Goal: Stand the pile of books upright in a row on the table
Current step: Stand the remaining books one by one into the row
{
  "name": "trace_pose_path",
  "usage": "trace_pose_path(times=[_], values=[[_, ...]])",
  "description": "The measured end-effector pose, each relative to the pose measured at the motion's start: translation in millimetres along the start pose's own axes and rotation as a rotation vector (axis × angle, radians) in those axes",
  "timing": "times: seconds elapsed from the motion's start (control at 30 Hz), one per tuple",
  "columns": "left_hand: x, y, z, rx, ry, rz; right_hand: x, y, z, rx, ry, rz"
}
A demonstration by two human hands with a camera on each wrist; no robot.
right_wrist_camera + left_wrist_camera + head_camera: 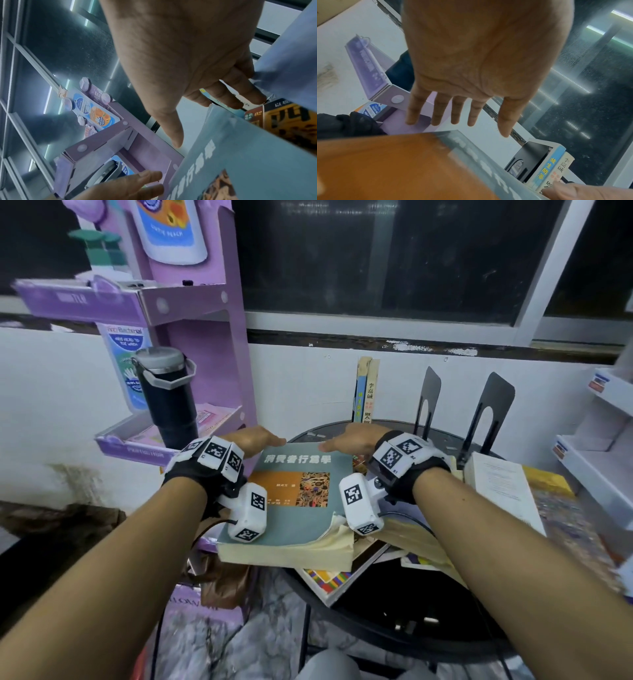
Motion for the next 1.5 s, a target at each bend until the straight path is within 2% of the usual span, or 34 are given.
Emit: trace_pose_path(times=[0.17, 0.4, 0.53, 0.8, 1.0, 1.2, 1.37, 1.5], values=[[0.9, 4.6, 20.0, -0.154, -0.090, 0.055, -1.0, 5.2, 7.0, -0.043, 0.008, 0.012], [2.5, 9.6, 20.9, -0.056, -0.133, 0.113, -2.0, 8.6, 5.9, -0.065, 0.006, 0.015], [1.7, 10.6, 17.8, 0.001, -0.126, 0.079, 0.6, 9.1, 5.4, -0.077, 0.029, 0.016], [-1.4, 3.0, 25.0, -0.080, -0.093, 0.058, -6.9, 2.2, 3.6, -0.022, 0.019, -0.086], [-8.9, -14.5, 30.3, -0.250, -0.047, -0.009, -9.3, -6.5, 5.4, 0.087, -0.030, -0.241], [-24.5, -37.1, 21.6, -0.475, 0.132, -0.099, -24.7, -26.1, 10.8, 0.295, -0.191, -0.450], [-42.2, -44.2, 2.1, -0.643, 0.396, -0.172, -36.4, -41.4, 11.6, 0.429, -0.306, -0.617], [-53.2, -40.0, -7.5, -0.770, 0.564, -0.224, -42.5, -44.9, 9.6, 0.499, -0.397, -0.673]])
Point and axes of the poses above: each hand's wrist, its own x-axis towards the middle knuckle, its own y-axis out of the palm, z = x × y, the point moved 5 cm from there along x, towards the middle knuckle, and after that the axes turned 15 degrees about z, right-handed, at the moved point
